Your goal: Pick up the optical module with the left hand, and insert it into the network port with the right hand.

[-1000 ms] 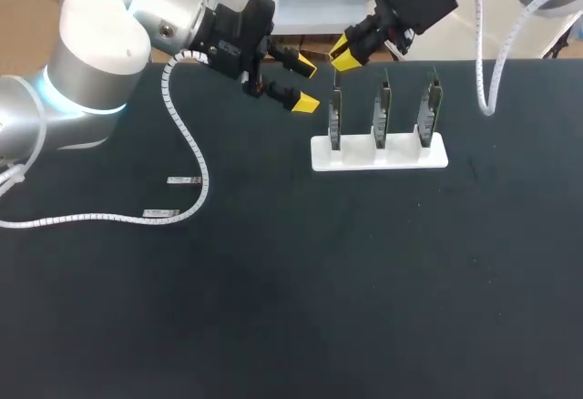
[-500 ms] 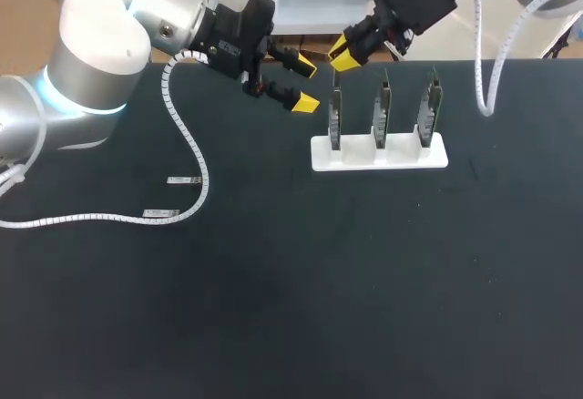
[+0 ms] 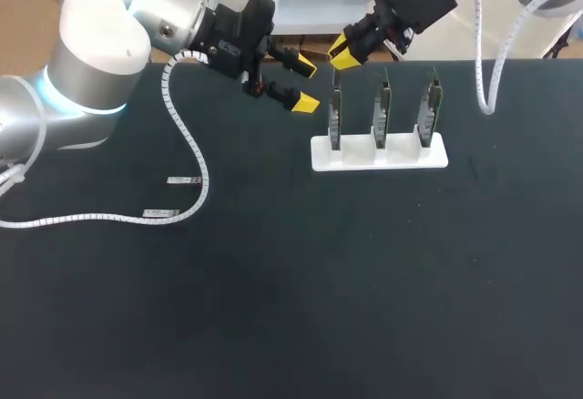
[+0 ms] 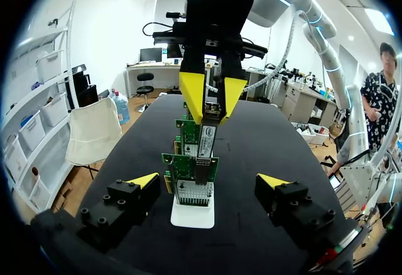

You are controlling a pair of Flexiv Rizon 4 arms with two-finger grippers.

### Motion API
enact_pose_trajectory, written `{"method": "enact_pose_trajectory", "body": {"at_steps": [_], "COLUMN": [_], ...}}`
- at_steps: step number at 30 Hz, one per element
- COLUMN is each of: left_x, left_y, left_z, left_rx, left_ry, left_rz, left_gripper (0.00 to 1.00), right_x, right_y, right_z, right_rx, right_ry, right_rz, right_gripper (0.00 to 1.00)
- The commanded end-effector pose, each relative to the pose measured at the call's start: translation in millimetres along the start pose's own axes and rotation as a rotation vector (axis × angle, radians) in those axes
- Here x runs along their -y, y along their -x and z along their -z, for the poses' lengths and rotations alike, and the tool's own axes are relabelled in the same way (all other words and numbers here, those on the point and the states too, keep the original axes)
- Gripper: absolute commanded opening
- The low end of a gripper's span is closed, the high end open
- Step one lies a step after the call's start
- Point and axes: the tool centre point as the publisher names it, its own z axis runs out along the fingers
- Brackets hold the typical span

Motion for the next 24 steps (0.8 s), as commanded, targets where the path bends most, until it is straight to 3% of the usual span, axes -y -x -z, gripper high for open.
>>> {"method": "enact_pose_trajectory", "body": {"at_steps": [1, 24], "left_x": [-1.9, -1.9], "left_y": [0.1, 0.1], "left_z": [-0.5, -0.5], "left_rx": [-0.002, -0.002], "left_ry": [-0.004, -0.004], "left_rz": [-0.001, -0.001], "left_gripper": [1.00, 1.00], "right_x": [-0.9, 1.5], "right_y": [-0.6, -1.7], "right_z": [0.8, 3.7], "right_rx": [0.000, 0.006], "right_ry": [0.001, 0.009], "right_rz": [0.000, -0.008], "right_gripper": [0.00, 0.00]}}
